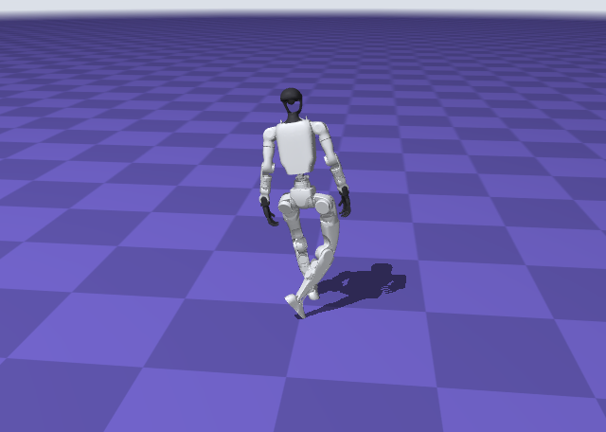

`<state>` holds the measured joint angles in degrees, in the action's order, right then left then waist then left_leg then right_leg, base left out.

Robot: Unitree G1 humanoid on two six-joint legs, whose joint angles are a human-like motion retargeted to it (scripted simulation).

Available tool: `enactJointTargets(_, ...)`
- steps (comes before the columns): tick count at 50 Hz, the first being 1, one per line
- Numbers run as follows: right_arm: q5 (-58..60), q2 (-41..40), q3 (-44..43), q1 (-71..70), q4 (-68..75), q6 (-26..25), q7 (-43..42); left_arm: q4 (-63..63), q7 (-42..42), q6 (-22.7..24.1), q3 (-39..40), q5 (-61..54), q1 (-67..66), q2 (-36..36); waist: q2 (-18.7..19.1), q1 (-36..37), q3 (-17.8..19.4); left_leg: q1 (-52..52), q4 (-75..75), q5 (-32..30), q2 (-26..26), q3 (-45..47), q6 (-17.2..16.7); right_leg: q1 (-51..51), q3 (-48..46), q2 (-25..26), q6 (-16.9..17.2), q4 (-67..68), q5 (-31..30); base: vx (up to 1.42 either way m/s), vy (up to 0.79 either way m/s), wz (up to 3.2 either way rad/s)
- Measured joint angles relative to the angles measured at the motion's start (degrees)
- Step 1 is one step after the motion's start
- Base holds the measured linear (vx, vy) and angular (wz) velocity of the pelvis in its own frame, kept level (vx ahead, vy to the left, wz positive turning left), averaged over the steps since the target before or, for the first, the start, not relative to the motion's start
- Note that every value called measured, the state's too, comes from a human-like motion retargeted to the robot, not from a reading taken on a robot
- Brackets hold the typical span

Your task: In place motions

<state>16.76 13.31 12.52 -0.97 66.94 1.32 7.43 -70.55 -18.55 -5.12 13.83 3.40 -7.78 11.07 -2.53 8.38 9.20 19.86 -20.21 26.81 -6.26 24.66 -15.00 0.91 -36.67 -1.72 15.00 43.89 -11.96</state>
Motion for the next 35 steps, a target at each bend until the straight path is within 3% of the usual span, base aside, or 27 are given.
enactJointTargets(5, 3.79, 2.91, 1.40, 1.98, -2.07, -0.58, -3.93, 19.11, -5.74, 5.33, -8.34, 1.71, 3.23, 3.69, -5.32, -6.40, 3.81, -8.95, 6.13, -0.71, 10.72, -6.77, 0.00, 9.04, 12.34, -3.04, -1.24, -21.23, 2.42, -0.02, -0.15, 2.68)
enactJointTargets(10, 1.55, 3.50, 0.94, 3.62, -4.71, -0.04, -4.48, 29.49, -3.37, 8.18, -13.71, 6.07, 5.61, 9.97, -6.85, -6.34, 7.74, -14.60, 7.73, -1.50, 15.85, -14.60, 0.00, 16.53, 23.13, -9.20, -10.61, -37.57, 9.23, -0.10, 0.06, 1.57)
enactJointTargets(12, 0.96, 3.73, 0.81, 3.53, -6.92, 0.45, -5.05, 30.99, -1.52, 7.47, -14.60, 6.85, 6.35, 11.30, -6.53, -6.31, 8.93, -14.55, 5.29, -1.30, 17.10, -17.01, 0.00, 19.08, 26.23, -11.47, -11.89, -41.69, 10.60, -0.15, 0.33, 1.02)
enactJointTargets(16, -0.09, 4.40, 1.23, 2.43, -13.13, 1.71, -8.20, 33.57, -3.28, 9.11, -14.88, 2.34, 6.38, 10.53, -7.54, -5.64, 12.36, -13.36, -2.10, -2.07, 20.06, -17.70, 0.00, 21.86, 27.30, -16.34, -10.58, -41.30, 10.85, -0.29, 0.32, 0.84)
enactJointTargets(18, -0.29, 5.11, 1.99, 1.13, -16.30, 2.10, -9.80, 35.23, -6.31, 11.35, -14.71, -2.87, 5.95, 9.64, -9.14, -6.40, 14.50, -12.01, -6.81, -5.04, 20.79, -15.10, 0.00, 22.62, 26.96, -18.61, -7.26, -37.77, 10.54, -0.51, 0.17, 1.28)
enactJointTargets(20, 0.19, 6.05, 2.52, -0.38, -18.84, 1.41, -11.84, 36.73, -7.78, 12.24, -15.35, -6.62, 5.95, 8.90, -11.53, -8.40, 16.42, -8.74, -14.02, -11.96, 21.23, -11.57, 0.00, 22.67, 19.43, -23.66, -5.29, -36.16, 5.68, -0.61, 0.05, 2.04)
enactJointTargets(22, 1.96, 7.61, 2.85, -2.01, -21.38, -0.95, -14.81, 38.58, -5.89, 12.21, -18.05, -7.38, 6.57, 10.70, -13.09, -9.70, 17.50, -1.58, -23.83, -22.49, 19.54, -6.11, 0.00, 25.05, 21.06, -27.22, -3.00, -33.17, 5.14, -0.60, -0.30, 2.50)
enactJointTargets(25, 7.16, 10.49, 4.24, -5.45, -25.54, -3.62, -16.05, 40.31, 2.11, 11.68, -21.77, -3.51, 7.75, 13.15, -10.81, -11.83, 19.09, 6.48, -32.47, -36.78, 11.21, 0.57, 0.00, 25.66, 17.30, -24.67, -4.20, -31.72, 8.73, -0.63, -0.43, 1.60)
enactJointTargets(27, 11.59, 12.41, 5.75, -8.13, -28.62, -5.08, -15.44, 40.53, 7.54, 10.79, -22.81, -0.40, 8.42, 13.32, -8.00, -12.87, 19.85, 9.92, -31.38, -32.18, 5.65, 4.23, 0.00, 26.27, 13.36, -20.03, -7.09, -32.80, 10.29, -0.68, -0.06, 0.00)
enactJointTargets(29, 14.03, 13.86, 7.97, -9.66, -31.68, -5.98, -16.13, 41.18, 10.83, 8.78, -24.23, 2.57, 8.54, 13.93, -6.28, -13.15, 20.46, 14.08, -21.49, -29.71, 9.51, 5.86, 0.00, 28.43, 13.63, -16.39, -8.77, -33.97, 10.51, -0.76, 0.39, -0.47)
enactJointTargets(32, 14.40, 15.70, 10.39, -10.00, -36.66, -7.35, -18.89, 43.81, 13.11, 4.23, -27.62, 8.87, 9.93, 16.60, -1.70, -11.23, 20.60, 20.94, -3.91, -20.75, 13.47, 4.06, 0.00, 32.57, 13.83, -10.16, -11.12, -35.63, 9.35, -0.68, 0.29, -0.69)
enactJointTargets(33, 14.72, 16.49, 10.44, -9.03, -38.53, -7.79, -20.14, 44.65, 13.57, 3.39, -29.45, 11.31, 10.67, 17.53, -0.48, -8.96, 20.60, 22.74, 1.36, -17.58, 13.70, 3.12, 0.00, 33.37, 12.89, -8.05, -12.38, -36.28, 9.17, -0.45, -0.12, -1.01)
enactJointTargets(35, 17.19, 18.22, 10.96, -7.13, -42.34, -9.52, -23.08, 45.89, 14.40, 2.49, -33.47, 15.93, 12.52, 19.15, 0.06, -5.75, 20.60, 23.83, 8.24, -17.16, 10.67, 3.18, 2.33, 33.56, 12.50, -3.58, -15.47, -38.03, 10.41, -0.34, -0.45, -0.47)
